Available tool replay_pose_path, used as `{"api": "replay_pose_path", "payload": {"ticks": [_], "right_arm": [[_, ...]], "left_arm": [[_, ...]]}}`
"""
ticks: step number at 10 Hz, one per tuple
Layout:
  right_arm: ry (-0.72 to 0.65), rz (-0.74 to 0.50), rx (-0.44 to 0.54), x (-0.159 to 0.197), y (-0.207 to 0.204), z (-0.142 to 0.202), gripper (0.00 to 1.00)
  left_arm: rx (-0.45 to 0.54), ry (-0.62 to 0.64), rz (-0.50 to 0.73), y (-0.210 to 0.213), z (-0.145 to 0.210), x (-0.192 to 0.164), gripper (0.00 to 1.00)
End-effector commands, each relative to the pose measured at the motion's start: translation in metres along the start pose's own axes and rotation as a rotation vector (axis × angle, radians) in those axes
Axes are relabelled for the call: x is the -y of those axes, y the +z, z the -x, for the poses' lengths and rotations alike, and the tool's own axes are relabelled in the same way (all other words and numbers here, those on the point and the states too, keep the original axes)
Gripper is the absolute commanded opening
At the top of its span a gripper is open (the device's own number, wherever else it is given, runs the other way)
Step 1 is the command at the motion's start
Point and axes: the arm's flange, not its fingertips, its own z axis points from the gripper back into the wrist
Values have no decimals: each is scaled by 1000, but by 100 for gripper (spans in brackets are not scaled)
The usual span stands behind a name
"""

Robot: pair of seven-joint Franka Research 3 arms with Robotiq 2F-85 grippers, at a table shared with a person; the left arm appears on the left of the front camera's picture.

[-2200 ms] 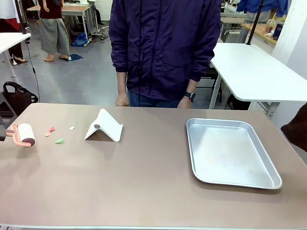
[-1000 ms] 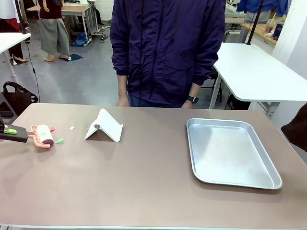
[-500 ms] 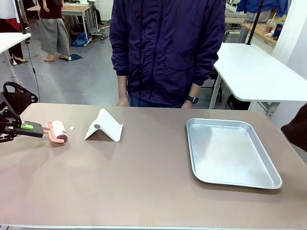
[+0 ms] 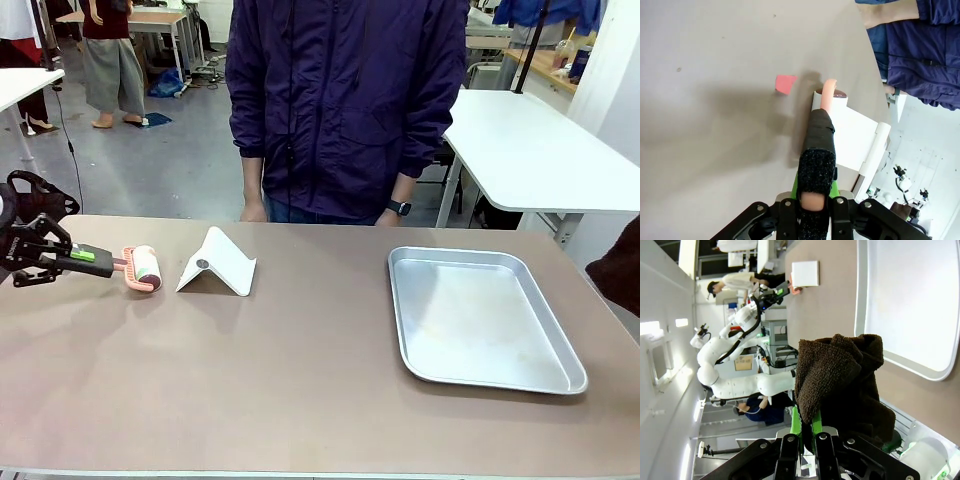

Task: Clean the surface of the table.
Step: Clean the area not pointed to by the person.

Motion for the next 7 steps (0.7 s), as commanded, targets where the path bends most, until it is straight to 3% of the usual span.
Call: {"api": "replay_pose_path", "payload": {"ticks": [1, 4, 7], "right_arm": [[19, -5, -6, -1, -1, 5, 9], [19, -5, -6, -1, -1, 5, 9], [19, -5, -6, -1, -1, 5, 9]], "left_arm": [[26, 46, -64, -18, -18, -8, 21], [-3, 22, -29, -19, -18, 1, 21], [31, -106, 112, 21, 10, 23, 21]]}}
